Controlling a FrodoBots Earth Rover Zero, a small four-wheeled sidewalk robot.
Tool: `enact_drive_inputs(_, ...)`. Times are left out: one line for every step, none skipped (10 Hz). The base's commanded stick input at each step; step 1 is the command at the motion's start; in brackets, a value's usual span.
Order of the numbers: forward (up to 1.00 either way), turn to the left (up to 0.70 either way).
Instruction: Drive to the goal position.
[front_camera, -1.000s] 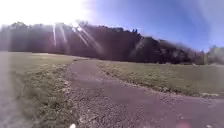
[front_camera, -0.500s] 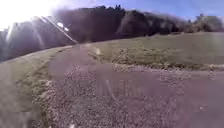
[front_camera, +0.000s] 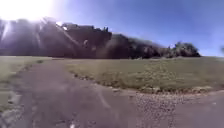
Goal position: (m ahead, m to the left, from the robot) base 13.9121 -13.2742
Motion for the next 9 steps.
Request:
enact_drive_inputs(0.70, -0.31)
enact_drive_inputs(0.70, -0.31)
enact_drive_inputs(0.70, -0.31)
enact_drive_inputs(0.70, -0.30)
enact_drive_inputs(0.70, -0.31)
enact_drive_inputs(0.70, -0.31)
enact_drive_inputs(0.67, -0.29)
enact_drive_inputs(0.54, -0.23)
enact_drive_inputs(0.05, 0.00)
